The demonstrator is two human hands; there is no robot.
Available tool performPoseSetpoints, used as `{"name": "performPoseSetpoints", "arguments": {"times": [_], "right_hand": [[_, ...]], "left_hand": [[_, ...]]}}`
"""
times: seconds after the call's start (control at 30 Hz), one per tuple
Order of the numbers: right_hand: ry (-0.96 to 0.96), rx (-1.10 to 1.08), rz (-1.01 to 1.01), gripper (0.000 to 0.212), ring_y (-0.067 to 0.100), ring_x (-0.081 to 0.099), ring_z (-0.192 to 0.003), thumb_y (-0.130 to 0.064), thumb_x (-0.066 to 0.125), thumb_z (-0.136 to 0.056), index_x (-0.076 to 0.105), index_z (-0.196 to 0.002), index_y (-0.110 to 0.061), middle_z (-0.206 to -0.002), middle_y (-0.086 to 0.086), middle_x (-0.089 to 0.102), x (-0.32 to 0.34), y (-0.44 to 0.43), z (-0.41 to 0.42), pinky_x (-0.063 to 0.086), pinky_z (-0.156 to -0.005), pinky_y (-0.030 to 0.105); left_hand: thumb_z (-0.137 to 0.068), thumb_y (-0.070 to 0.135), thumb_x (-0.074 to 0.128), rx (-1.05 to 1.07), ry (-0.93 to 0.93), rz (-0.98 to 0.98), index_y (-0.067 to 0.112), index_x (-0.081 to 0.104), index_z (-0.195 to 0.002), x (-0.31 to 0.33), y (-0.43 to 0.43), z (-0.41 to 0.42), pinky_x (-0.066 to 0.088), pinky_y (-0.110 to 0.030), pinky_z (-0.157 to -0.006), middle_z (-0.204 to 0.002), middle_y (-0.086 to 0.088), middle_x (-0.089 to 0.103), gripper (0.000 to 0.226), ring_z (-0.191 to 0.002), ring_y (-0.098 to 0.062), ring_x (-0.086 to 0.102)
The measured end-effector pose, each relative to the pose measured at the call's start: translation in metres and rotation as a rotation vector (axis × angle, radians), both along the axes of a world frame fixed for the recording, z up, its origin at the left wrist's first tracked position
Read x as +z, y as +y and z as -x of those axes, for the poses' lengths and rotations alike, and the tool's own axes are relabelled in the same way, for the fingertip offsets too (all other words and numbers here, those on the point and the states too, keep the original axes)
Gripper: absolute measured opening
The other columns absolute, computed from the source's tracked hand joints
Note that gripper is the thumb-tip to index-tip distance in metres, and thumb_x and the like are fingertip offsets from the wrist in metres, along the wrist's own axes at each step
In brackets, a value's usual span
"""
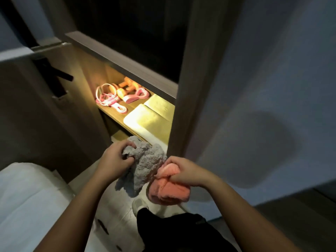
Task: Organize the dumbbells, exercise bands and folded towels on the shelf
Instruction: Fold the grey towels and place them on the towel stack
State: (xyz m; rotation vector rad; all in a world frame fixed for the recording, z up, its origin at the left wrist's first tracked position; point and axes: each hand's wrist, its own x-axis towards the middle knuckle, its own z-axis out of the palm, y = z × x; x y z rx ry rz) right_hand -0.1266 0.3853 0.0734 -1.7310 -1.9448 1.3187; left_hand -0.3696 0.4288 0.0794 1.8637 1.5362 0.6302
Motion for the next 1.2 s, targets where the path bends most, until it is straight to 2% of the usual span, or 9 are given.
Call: {"name": "performPoseSetpoints", "arguments": {"times": [0.1, 0.17, 0.33, 0.5, 0.63, 0.73, 0.83, 1.1, 1.2], "right_hand": [[-0.066, 0.174, 0.003, 0.037, 0.010, 0.056, -0.100, -0.010, 0.064, -0.076, 0.060, -0.111, -0.024, -0.110, -0.006, 0.061, 0.003, 0.056, 0.019, 0.044, -0.078, 0.020], [-0.088, 0.231, -0.002, 0.037, 0.012, 0.056, -0.100, -0.007, 0.063, -0.079, 0.060, -0.113, -0.022, -0.111, -0.003, 0.061, 0.006, 0.091, 0.032, 0.041, -0.076, 0.023], [-0.036, 0.090, -0.007, 0.033, 0.013, 0.063, -0.089, -0.005, 0.060, -0.084, 0.054, -0.109, -0.025, -0.105, -0.002, 0.061, 0.007, 0.155, 0.070, 0.051, -0.064, 0.026], [0.010, -0.146, -0.051, 0.047, 0.012, 0.055, -0.057, -0.005, 0.062, -0.084, 0.039, -0.117, -0.029, -0.089, 0.005, 0.060, 0.001, 0.198, 0.100, 0.040, -0.045, 0.027], [0.056, -0.312, -0.086, 0.079, 0.006, 0.053, -0.055, -0.003, 0.064, -0.081, 0.029, -0.142, -0.038, -0.096, 0.002, 0.060, -0.021, 0.217, 0.129, 0.039, -0.048, 0.023], [0.038, -0.386, -0.110, 0.071, 0.002, 0.059, -0.077, -0.006, 0.065, -0.081, 0.039, -0.140, -0.034, -0.120, -0.002, 0.058, -0.046, 0.232, 0.151, 0.040, -0.059, 0.012], [0.028, -0.481, -0.125, 0.062, 0.012, 0.056, -0.104, -0.009, 0.067, -0.079, 0.047, -0.135, -0.029, -0.129, -0.002, 0.056, -0.081, 0.242, 0.170, 0.042, -0.079, 0.020], [-0.022, -0.685, -0.274, 0.047, 0.016, 0.056, -0.104, -0.011, 0.069, -0.077, 0.054, -0.120, -0.023, -0.113, -0.002, 0.060, -0.176, 0.221, 0.237, 0.044, -0.086, 0.027], [-0.038, -0.706, -0.350, 0.043, 0.016, 0.058, -0.101, -0.010, 0.071, -0.073, 0.057, -0.113, -0.021, -0.110, -0.001, 0.062, -0.201, 0.186, 0.274, 0.047, -0.089, 0.032]], "left_hand": [[-0.081, 0.004, 0.066, 0.074, -0.005, -0.034, 0.033, 0.058, -0.100, -0.005, 0.051, 0.024, 0.049, -0.041, -0.086, -0.112, 0.000, 0.057, 0.036, -0.102, -0.019, 0.054], [-0.080, 0.002, 0.066, 0.091, 0.009, -0.045, 0.034, 0.057, -0.099, -0.004, 0.085, 0.039, 0.048, -0.037, -0.081, -0.111, 0.001, 0.057, 0.038, -0.098, -0.018, 0.054], [-0.078, 0.004, 0.067, -0.084, 0.063, 0.019, 0.048, 0.049, -0.091, -0.004, 0.159, 0.069, 0.044, -0.031, -0.076, -0.104, 0.005, 0.057, 0.049, -0.093, -0.015, 0.055], [-0.077, 0.007, 0.068, -0.230, 0.114, 0.018, 0.026, 0.060, -0.109, -0.011, 0.216, 0.084, 0.043, -0.032, -0.085, -0.111, 0.004, 0.057, 0.038, -0.100, -0.018, 0.054], [-0.080, 0.013, 0.067, -0.422, 0.183, 0.062, 0.021, 0.060, -0.119, -0.025, 0.257, 0.094, 0.046, -0.039, -0.092, -0.115, 0.000, 0.057, 0.040, -0.105, -0.019, 0.054], [-0.081, 0.015, 0.066, -0.576, 0.218, 0.060, 0.020, 0.059, -0.120, -0.045, 0.287, 0.101, 0.045, -0.037, -0.092, -0.114, -0.001, 0.056, 0.040, -0.104, -0.019, 0.054], [-0.081, 0.015, 0.067, -0.696, 0.251, 0.036, 0.020, 0.060, -0.120, -0.074, 0.313, 0.110, 0.044, -0.035, -0.093, -0.115, 0.001, 0.056, 0.040, -0.106, -0.017, 0.054], [-0.064, 0.044, 0.051, -0.826, 0.086, -0.134, 0.014, 0.063, -0.119, -0.173, 0.314, 0.150, 0.036, -0.023, -0.081, -0.108, 0.000, 0.053, 0.064, -0.099, -0.013, 0.050], [-0.066, 0.039, 0.055, -0.908, 0.044, -0.193, 0.016, 0.063, -0.119, -0.201, 0.287, 0.184, 0.038, -0.016, -0.081, -0.108, 0.003, 0.052, 0.058, -0.099, -0.011, 0.050]]}}
